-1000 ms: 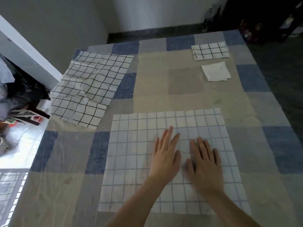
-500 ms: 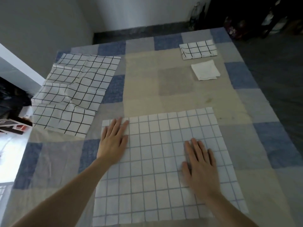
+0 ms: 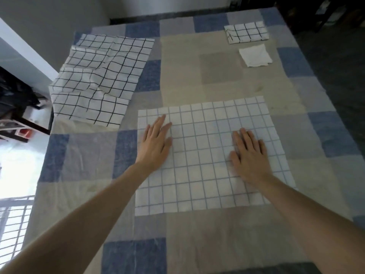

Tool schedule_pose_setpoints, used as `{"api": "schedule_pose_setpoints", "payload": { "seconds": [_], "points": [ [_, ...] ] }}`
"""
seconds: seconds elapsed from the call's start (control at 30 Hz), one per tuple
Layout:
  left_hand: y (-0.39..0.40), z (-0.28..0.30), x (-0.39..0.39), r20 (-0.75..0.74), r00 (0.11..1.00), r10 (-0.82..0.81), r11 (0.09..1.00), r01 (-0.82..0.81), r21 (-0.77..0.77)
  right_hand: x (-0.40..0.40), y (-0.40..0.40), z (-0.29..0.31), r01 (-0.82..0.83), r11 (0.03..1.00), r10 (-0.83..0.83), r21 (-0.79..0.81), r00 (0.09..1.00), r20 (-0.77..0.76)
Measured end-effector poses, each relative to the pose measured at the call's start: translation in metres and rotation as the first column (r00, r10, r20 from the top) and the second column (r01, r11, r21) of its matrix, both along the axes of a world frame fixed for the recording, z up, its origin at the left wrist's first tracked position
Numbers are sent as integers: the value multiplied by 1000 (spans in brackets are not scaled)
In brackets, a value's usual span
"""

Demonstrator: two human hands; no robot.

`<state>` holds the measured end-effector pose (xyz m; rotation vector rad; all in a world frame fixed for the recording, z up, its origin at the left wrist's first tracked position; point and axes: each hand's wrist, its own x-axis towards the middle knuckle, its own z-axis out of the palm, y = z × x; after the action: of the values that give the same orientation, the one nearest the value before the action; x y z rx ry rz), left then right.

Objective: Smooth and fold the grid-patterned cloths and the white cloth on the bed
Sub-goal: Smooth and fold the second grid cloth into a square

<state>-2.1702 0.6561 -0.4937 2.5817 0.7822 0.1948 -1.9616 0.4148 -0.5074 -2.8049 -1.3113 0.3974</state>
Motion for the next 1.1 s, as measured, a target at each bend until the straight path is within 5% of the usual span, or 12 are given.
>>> {"api": "schedule_pose_setpoints", "payload": {
  "seconds": [0.13, 0.3, 0.6, 0.77, 0.97, 1.1],
  "points": [
    [-97, 17, -68, 62, 975, -214, 974, 218, -63, -1, -8, 18, 12, 1000, -13, -8, 987, -162],
    [-138, 2, -129, -34, 993, -112, 993, 111, -46, -48, -73, 28, -258, 965, 262, 45, 951, -162],
    [-116, 29, -109, -106, 987, -117, 990, 108, -91, -51, -84, 49, -60, 998, 49, -34, 962, -269],
    [-111, 50, -94, -227, 970, -90, 984, 51, -170, -59, -58, 72, -112, 977, 74, -183, 976, -203],
    [-96, 66, -81, -196, 977, 83, 964, -128, -231, -66, -36, 83, -344, 920, 323, -186, 937, -136],
    [-72, 83, -68, -214, 970, 112, 969, -155, -195, -8, -32, 89, -211, 947, 161, -244, 965, -207]
  ]
}}
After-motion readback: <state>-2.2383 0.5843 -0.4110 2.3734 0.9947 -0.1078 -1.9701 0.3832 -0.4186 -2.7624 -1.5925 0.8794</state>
